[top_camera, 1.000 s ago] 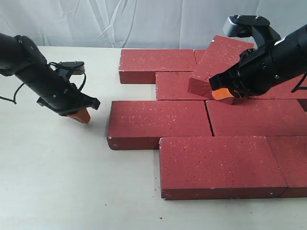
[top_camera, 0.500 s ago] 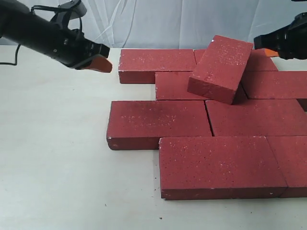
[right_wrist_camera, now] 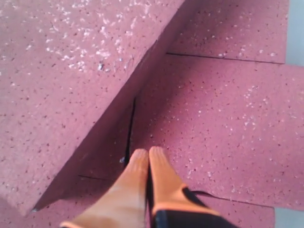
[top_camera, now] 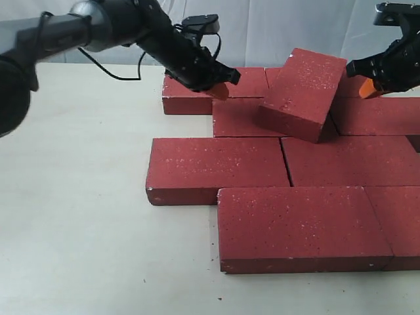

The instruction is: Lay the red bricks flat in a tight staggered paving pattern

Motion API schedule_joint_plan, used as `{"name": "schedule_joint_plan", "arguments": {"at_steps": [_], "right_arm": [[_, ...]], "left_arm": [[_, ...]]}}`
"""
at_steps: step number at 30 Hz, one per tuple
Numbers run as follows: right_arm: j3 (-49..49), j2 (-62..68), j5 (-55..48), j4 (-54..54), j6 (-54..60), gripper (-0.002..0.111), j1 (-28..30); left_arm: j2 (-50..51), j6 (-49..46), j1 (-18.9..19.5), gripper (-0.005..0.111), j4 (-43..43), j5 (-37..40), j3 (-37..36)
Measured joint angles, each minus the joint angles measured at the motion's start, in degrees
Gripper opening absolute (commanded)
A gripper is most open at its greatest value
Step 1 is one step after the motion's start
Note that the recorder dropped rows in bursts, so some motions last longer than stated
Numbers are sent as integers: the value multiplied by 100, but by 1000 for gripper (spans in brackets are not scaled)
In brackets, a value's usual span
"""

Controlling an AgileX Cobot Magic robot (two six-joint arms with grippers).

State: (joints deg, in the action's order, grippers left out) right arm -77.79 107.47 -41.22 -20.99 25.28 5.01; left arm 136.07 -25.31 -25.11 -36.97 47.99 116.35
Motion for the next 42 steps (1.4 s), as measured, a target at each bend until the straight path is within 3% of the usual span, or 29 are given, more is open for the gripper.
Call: {"name": "schedule_joint_plan", "arguments": {"at_steps": [7, 17, 29, 42], "right_arm": [[-21, 473, 154, -97, 0, -1, 0], [-21, 640, 295, -493, 110, -1, -179], [-25, 582, 258, -419, 175, -1, -463], [-37, -204, -370, -370, 186, -1, -721]], "left_arm": [[590, 440, -514, 0, 94, -501, 766], [992, 658, -693, 0, 47, -717, 1260], [960, 537, -741, 0, 164, -462, 1306], [137, 681, -741, 0, 1182, 396, 1306]]}}
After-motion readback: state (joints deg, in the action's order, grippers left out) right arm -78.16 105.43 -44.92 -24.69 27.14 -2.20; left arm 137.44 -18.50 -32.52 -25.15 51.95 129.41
